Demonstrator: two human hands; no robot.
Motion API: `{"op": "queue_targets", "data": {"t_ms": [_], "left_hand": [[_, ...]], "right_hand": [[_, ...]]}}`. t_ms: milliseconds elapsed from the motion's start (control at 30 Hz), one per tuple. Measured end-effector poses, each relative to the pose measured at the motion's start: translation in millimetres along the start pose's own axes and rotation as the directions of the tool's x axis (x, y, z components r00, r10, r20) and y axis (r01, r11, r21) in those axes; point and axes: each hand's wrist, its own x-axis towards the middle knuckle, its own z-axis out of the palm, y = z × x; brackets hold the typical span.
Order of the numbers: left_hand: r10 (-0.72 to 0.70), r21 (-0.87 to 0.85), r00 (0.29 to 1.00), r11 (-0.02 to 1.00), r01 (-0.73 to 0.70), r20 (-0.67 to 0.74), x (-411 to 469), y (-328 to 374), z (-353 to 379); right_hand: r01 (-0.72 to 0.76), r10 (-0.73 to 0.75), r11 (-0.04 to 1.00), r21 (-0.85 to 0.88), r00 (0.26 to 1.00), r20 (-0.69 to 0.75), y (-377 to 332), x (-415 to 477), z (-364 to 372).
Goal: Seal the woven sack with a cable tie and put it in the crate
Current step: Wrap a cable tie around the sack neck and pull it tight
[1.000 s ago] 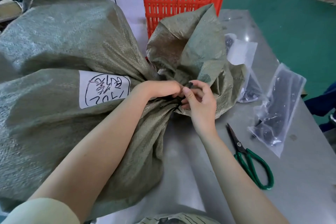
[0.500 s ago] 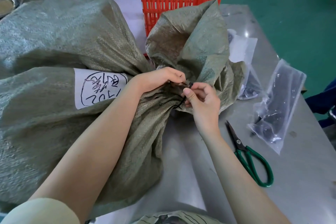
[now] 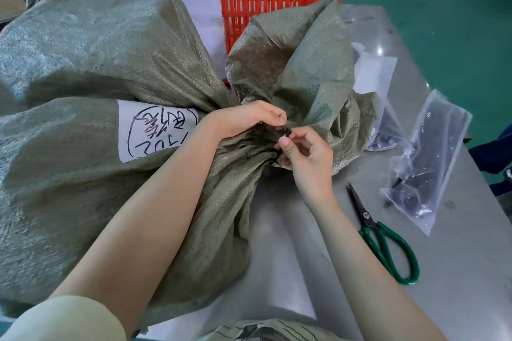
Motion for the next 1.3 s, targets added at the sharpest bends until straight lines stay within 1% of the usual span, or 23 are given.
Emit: {"op": "queue_targets", "data": {"t_ms": [167,500,867,1067,1200,1300], "left_hand": [[0.007,-0.017,1.000,1.000,-0.008,-0.011,-0.1,1.2,0.5],[-0.003,-0.013,1.000,1.000,0.003,-0.007,-0.7,0.2,-0.4],[0.002,0.021,1.000,1.000,-0.002,0.013,-1.9,1.3,0.0],[-0.004,0.032,1.000,0.999,0.003,0.024,-2.8,1.9,0.4],[-0.011,0.015,0.998,1.000,0.010,0.058,-5.0,3.8,2.3],[-0.014,-0.002,1.000,1.000,0.014,0.028,-5.4,3.8,2.5]], "right_hand": [[0.006,-0.007,1.000,-0.007,1.000,-0.019,0.9,-0.9,0.4],[0.024,-0.024,0.999,-0.024,1.000,-0.007,1.9,-0.4,1.2],[0.030,-0.029,0.998,-0.047,1.000,0.004,2.7,0.6,0.8],[0.013,-0.010,0.998,-0.060,0.999,0.044,2.0,2.2,-1.3],[-0.005,0.008,0.997,-0.071,0.999,0.051,3.9,4.2,-1.4],[-0.014,0.017,0.998,-0.065,0.999,0.043,2.8,1.7,-0.3]]}}
